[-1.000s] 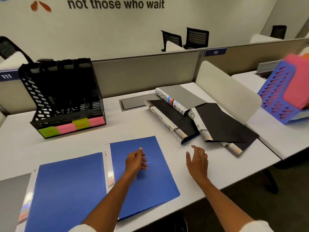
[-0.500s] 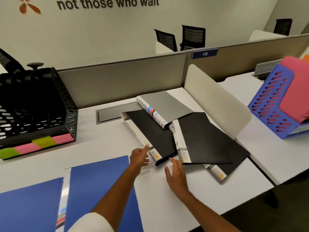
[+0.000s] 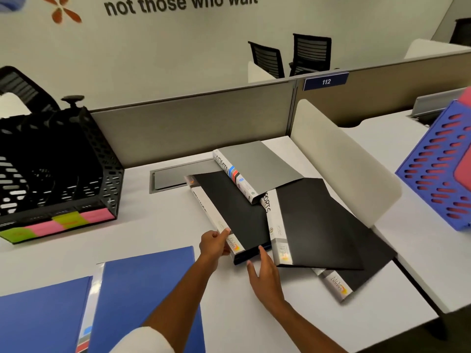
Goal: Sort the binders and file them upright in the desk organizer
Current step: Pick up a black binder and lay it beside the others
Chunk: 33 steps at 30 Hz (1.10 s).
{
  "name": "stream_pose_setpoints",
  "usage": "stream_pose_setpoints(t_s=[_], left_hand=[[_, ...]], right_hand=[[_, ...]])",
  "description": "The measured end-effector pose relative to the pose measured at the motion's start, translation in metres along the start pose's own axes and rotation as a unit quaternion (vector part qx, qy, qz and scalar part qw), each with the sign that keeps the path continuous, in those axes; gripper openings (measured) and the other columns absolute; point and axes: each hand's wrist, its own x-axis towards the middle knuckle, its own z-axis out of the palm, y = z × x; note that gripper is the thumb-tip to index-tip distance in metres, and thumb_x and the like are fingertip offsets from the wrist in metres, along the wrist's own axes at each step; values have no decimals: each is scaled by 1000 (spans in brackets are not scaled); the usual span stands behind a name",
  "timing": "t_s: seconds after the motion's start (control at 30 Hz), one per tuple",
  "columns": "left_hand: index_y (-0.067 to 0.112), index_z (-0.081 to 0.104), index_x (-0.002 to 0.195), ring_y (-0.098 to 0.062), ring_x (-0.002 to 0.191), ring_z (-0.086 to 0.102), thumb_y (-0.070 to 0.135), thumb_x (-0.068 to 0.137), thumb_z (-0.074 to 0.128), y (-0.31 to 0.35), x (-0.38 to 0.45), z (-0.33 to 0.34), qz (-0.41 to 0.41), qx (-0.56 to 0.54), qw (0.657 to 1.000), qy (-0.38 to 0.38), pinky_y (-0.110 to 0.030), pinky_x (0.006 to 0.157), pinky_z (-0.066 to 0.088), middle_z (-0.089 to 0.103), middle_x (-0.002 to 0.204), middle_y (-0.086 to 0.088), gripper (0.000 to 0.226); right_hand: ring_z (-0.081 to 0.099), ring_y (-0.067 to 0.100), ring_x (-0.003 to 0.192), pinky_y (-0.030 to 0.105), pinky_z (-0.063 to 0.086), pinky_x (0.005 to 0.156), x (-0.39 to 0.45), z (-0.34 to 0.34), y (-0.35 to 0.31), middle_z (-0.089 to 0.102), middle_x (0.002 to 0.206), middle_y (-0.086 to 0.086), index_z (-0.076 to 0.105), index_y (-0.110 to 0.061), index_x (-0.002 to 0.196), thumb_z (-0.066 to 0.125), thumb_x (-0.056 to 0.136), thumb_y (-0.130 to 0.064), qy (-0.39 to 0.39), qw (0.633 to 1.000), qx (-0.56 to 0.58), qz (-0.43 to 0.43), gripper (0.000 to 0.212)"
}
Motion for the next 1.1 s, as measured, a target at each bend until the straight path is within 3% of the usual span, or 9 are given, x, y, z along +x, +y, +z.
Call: stream_pose_setpoints(t_s=[0.17,0.33,0.43,0.53,0.67,0.77,0.9,1.0,1.1], left_hand=[[4,57,113,-29,99,68,29,96,58,17,6,-5,27,-38,999,5,-35,77,60,64,117,-12,30],[8,51,111,-26,95,64,30,100,50,44,13,-29,73,-70,993,55,-31,71,56,60,113,-14,25],[12,52,107,-18,80,64,31,99,51,58,18,-53,106,-73,988,90,-25,63,54,61,104,-10,20],[14,51,107,-19,84,65,31,99,53,64,20,-77,130,-80,982,109,-24,63,54,61,106,-8,19],[10,53,106,-28,98,64,29,98,54,63,19,-107,118,-139,976,120,-42,86,56,62,113,-12,20],[11,56,96,-26,94,63,27,98,55,56,13,-125,118,-170,970,129,-47,90,53,64,109,-14,16],[11,57,97,-25,91,64,27,98,56,39,4,-139,111,-175,967,147,-44,86,54,65,104,-13,16],[13,58,95,-19,80,65,27,97,56,22,-5,-147,98,-187,966,151,-33,67,57,66,94,-8,15],[15,59,91,-16,76,66,28,97,57,4,-18,-152,89,-189,967,147,-27,59,55,66,90,-6,15]], right_hand=[[36,22,141,30,36,109,13,4,-5,36,153,8,19,-13,153,56,97,-26,5,1000,11,-16,68],[48,24,132,29,40,105,22,5,-10,48,144,12,8,-13,154,55,97,-21,-17,999,-5,-28,75],[43,24,136,28,36,108,25,4,-8,41,150,11,17,-9,153,52,98,-20,-31,998,-28,-41,66],[43,26,135,32,36,110,31,3,-7,42,148,12,25,-6,151,51,99,-18,-28,997,-48,-56,59],[49,28,129,36,39,107,37,5,-7,50,140,16,29,-8,150,47,101,-19,-10,995,-79,-52,53],[46,29,131,36,37,109,39,7,-5,50,140,16,32,-9,149,45,102,-22,4,994,-99,-45,50],[39,33,137,38,29,111,42,9,-2,48,142,20,34,-11,148,44,102,-24,10,992,-122,-16,49],[33,34,139,40,30,111,44,9,1,41,146,21,30,-13,150,43,102,-25,-5,990,-138,4,51],[33,32,139,42,33,110,42,6,-1,40,148,17,30,-12,150,46,101,-22,-17,994,-106,9,53]])
